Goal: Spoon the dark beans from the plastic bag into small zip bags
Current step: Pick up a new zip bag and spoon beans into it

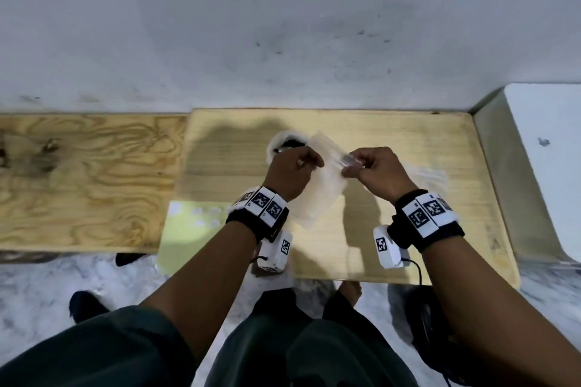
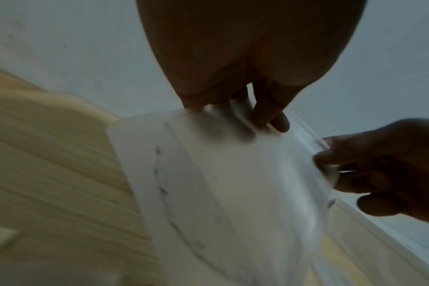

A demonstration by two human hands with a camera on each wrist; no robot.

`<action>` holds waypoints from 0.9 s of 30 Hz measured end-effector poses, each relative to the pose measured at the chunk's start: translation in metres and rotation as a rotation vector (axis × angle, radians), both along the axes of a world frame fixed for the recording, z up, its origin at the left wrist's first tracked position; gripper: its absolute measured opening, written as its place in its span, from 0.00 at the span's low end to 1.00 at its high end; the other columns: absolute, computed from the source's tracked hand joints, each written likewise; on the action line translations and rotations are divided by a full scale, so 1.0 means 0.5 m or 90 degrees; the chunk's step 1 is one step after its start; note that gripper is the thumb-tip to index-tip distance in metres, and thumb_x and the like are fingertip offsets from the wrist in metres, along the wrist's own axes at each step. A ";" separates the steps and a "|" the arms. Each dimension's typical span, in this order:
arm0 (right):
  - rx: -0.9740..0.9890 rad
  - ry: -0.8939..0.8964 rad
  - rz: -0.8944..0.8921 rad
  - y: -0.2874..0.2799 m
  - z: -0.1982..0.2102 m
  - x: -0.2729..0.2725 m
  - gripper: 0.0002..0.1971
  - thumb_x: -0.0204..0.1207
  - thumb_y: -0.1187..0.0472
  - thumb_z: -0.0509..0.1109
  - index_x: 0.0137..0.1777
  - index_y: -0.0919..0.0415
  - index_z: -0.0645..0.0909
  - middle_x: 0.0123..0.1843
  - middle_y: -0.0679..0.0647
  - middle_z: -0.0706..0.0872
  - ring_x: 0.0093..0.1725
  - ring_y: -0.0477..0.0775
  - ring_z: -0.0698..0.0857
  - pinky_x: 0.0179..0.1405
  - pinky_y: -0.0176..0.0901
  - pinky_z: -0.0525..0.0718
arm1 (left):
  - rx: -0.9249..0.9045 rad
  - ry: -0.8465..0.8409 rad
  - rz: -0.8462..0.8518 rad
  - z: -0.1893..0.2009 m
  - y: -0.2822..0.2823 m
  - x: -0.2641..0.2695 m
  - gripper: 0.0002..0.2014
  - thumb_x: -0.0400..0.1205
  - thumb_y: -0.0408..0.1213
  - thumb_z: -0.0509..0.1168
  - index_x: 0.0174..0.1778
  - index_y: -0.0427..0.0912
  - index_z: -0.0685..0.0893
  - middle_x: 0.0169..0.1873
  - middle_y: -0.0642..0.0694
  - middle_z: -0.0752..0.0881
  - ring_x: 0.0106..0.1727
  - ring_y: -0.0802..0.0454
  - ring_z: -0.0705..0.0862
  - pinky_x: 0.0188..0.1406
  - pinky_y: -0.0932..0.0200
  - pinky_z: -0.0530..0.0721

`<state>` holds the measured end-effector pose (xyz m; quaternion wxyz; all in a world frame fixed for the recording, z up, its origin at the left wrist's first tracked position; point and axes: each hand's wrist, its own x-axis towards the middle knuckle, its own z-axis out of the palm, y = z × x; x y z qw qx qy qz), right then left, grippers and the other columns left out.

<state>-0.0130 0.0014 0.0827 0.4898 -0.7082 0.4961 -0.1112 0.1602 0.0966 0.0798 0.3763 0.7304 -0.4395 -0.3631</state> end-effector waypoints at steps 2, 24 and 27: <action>0.038 0.018 0.038 0.017 0.018 0.038 0.05 0.72 0.62 0.76 0.36 0.57 0.92 0.28 0.51 0.83 0.20 0.40 0.70 0.30 0.39 0.69 | 0.004 -0.044 0.015 0.005 0.025 0.033 0.14 0.78 0.24 0.62 0.38 0.45 0.88 0.38 0.48 0.88 0.40 0.46 0.85 0.41 0.61 0.78; 0.113 -0.076 0.051 0.110 0.034 0.165 0.08 0.68 0.64 0.84 0.36 0.61 0.85 0.28 0.43 0.84 0.21 0.39 0.72 0.19 0.33 0.69 | 0.023 0.286 0.220 0.007 0.086 0.082 0.15 0.78 0.44 0.73 0.31 0.37 0.83 0.30 0.43 0.89 0.34 0.43 0.91 0.46 0.41 0.92; 0.149 -0.078 0.036 0.100 0.033 0.158 0.08 0.70 0.58 0.83 0.36 0.58 0.86 0.31 0.48 0.84 0.25 0.43 0.75 0.22 0.36 0.69 | 0.027 0.304 0.227 0.010 0.077 0.079 0.12 0.81 0.34 0.65 0.38 0.27 0.83 0.34 0.33 0.89 0.38 0.35 0.92 0.45 0.38 0.91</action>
